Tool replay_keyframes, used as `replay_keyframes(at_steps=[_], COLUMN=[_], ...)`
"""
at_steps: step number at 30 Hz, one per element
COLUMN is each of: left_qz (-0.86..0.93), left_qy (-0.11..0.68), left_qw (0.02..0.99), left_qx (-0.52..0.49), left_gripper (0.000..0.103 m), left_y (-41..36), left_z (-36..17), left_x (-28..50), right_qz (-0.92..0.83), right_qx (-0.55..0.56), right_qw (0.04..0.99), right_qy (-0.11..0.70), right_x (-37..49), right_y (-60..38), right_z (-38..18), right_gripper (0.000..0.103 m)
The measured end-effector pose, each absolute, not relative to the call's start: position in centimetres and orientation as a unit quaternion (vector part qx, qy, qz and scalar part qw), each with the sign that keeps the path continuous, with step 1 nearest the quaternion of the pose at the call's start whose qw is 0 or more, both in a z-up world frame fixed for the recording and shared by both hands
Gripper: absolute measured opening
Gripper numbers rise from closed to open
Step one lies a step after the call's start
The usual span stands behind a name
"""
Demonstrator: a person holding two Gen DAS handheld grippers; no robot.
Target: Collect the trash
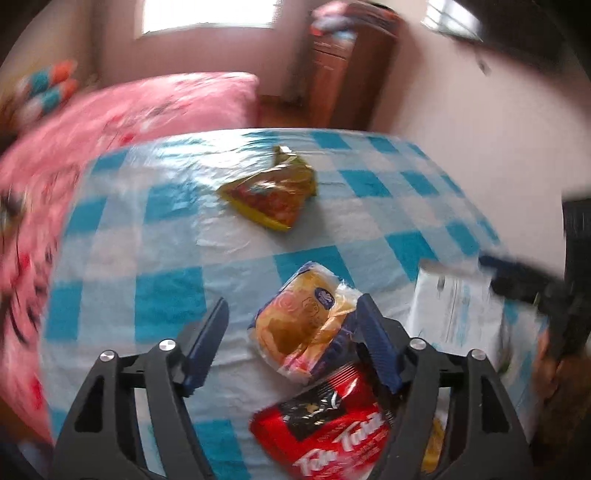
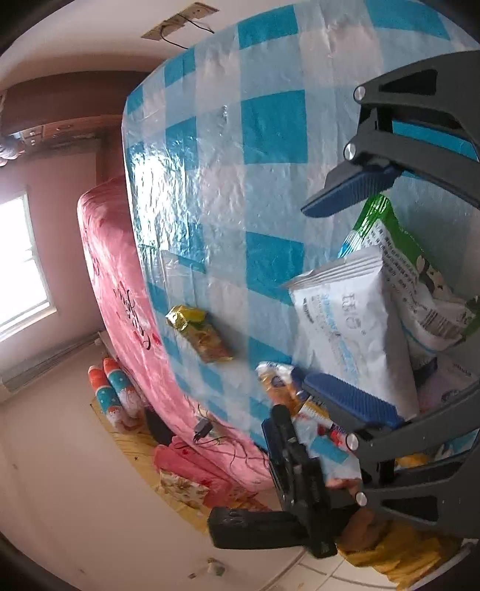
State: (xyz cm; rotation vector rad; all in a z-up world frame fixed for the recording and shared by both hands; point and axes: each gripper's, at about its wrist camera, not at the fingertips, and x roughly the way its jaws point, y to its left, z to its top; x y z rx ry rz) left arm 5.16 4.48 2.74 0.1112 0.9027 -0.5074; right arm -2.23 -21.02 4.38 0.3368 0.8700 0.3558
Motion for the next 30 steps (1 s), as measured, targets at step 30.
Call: replay_keyframes(at_steps=[30], left_qz=[-0.361], left_qy=[0.406], left_qw=[0.828], left_qx=[0.136], left_gripper=[0.053], left_y=[2.3], left_z=[0.3], left_x=[6.0], right_qz=[0.194], right_qx=[0.078], right_qw=[0.84], right_qy=[0.501], right_x=[16.6], right_y=[-12.2], right_z=[2.2], right_gripper=[0.088])
